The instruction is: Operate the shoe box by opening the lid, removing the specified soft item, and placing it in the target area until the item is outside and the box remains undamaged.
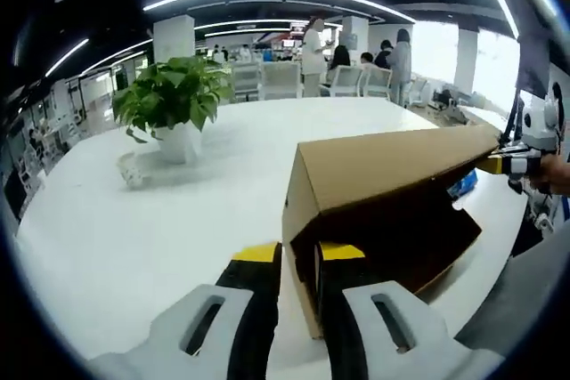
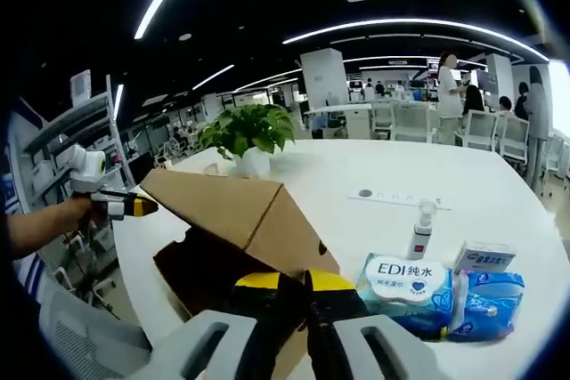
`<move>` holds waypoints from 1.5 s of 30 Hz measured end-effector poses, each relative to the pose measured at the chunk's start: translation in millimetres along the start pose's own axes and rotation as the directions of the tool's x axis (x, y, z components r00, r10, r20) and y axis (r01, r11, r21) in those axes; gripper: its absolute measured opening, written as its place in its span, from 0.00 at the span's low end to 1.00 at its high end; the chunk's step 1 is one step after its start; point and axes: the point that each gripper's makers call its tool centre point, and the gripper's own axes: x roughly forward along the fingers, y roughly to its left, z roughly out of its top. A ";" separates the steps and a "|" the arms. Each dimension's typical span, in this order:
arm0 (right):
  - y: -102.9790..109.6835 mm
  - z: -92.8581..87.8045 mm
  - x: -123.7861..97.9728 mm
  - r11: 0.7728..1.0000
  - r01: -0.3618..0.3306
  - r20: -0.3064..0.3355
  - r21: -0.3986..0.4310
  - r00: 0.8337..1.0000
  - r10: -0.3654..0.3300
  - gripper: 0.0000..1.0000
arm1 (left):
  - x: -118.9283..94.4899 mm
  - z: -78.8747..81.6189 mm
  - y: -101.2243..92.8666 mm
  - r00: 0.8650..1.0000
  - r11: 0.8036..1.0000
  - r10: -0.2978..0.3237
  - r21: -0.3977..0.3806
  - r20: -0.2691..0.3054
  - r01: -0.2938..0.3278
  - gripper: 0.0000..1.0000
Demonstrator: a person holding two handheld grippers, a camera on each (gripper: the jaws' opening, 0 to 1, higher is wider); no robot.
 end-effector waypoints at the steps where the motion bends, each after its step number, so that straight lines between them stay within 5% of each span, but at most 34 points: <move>1: 1.1 0.2 -0.3 1.000 -0.003 0.002 -0.008 1.000 0.003 0.05 | -0.1 1.0 -1.0 1.000 1.000 -0.003 0.003 0.003 0.003 0.14; 11: 5.6 -4.8 -2.2 0.999 -0.014 0.001 -0.040 1.000 0.014 0.07 | -2.5 3.1 -6.8 1.000 1.000 -0.015 0.026 0.014 0.015 0.14; 45: 21.7 -41.0 -8.4 0.980 -0.086 -0.060 -0.181 0.995 0.076 0.15 | -15.8 -33.7 -21.2 0.995 0.992 -0.085 0.092 -0.044 0.088 0.22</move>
